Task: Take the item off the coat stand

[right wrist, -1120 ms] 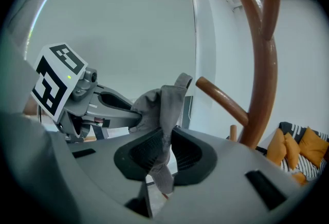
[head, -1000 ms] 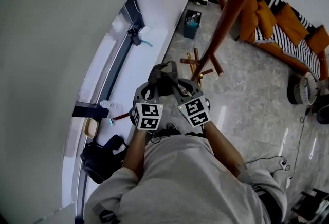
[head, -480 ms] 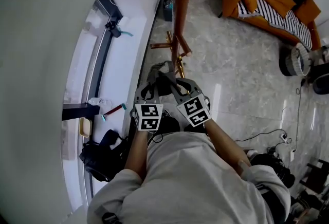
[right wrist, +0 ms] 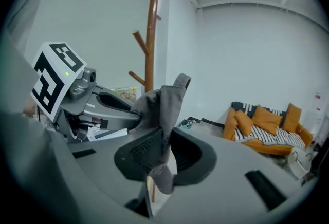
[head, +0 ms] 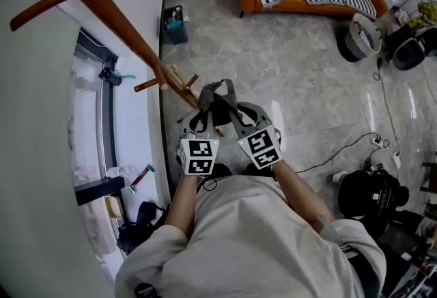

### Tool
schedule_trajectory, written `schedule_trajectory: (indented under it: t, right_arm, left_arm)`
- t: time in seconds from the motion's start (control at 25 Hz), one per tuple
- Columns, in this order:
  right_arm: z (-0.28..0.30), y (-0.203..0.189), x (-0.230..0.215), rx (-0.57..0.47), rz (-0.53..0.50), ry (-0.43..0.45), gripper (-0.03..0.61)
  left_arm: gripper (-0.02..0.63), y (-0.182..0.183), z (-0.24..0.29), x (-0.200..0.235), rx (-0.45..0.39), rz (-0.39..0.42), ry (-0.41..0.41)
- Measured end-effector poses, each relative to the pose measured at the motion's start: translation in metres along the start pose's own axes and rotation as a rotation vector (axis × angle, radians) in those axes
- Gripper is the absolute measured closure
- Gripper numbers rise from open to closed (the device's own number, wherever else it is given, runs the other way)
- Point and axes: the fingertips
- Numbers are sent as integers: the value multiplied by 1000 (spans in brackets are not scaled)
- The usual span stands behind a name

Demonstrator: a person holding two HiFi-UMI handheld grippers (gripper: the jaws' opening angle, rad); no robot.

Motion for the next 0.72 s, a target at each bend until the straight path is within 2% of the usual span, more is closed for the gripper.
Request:
schedule_trajectory:
  t: [0.16,0.32,0.44,0.72]
  right_arm:
    - [-52,5,-39,-87,34,-112,531]
    - [-99,15,-62,-164,37,-203,531]
    - [-131,27,-71,-210,28,-249,531]
    - [-175,75,-73,-316,-20,-315,532]
  left_arm:
    - [583,50,4,-43,-75,17,-76]
    - [584,90,-3,-75,-155,19,-119]
    - [584,119,-15,-90,-214,24,-131]
    - [586,177,-46,-93,-360,-10,-114]
Point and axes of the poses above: the fingertips, and each gripper's own axes: z forward along the fingers, x to its left, y out of its top, and after that the axes turned 14 degrees about y, right-handed
